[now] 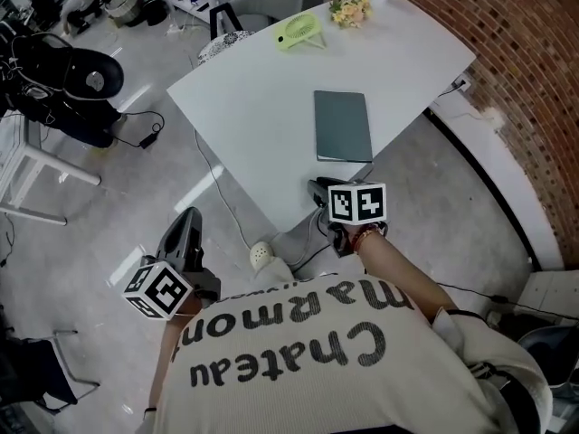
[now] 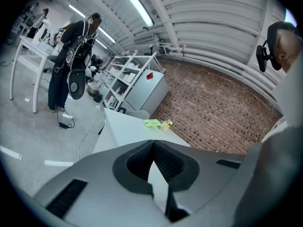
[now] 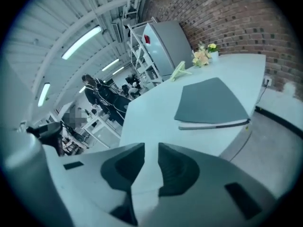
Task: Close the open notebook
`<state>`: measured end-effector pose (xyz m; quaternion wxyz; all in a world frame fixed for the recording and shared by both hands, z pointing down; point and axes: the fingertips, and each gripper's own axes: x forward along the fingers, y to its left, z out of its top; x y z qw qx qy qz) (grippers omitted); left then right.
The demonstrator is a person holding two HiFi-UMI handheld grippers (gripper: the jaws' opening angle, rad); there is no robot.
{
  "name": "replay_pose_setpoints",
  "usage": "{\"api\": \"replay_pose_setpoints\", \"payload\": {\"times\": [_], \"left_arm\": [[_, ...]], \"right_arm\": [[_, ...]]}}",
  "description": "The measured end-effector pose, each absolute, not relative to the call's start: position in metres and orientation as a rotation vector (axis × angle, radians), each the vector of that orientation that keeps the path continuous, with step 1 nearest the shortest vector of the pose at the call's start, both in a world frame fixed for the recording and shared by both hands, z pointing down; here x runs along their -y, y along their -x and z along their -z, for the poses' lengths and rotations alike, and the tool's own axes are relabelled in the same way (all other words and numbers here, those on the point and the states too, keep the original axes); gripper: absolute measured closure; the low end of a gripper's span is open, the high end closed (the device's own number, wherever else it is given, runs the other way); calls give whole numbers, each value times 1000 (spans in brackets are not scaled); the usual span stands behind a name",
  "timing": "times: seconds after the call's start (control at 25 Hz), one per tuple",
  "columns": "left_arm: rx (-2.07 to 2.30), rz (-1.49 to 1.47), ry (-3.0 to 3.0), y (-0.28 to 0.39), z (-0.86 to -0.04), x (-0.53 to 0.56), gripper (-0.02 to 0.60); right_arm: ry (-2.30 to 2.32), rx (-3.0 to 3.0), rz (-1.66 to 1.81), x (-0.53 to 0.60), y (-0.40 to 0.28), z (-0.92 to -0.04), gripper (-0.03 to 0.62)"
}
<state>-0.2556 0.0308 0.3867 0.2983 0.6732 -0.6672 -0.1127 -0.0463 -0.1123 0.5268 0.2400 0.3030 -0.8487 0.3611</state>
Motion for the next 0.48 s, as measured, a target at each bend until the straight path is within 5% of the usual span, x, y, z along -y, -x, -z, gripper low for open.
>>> {"api": "replay_pose_setpoints", "payload": {"times": [0.2, 0.48], "left_arm": [[1805, 318, -1775, 248, -380, -48, 581], [1853, 331, -1783, 240, -376, -77, 580]], "right_arm": [[-635, 2474, -1140, 82, 69, -484, 591], [-701, 2673, -1040, 69, 72, -435, 591]]}}
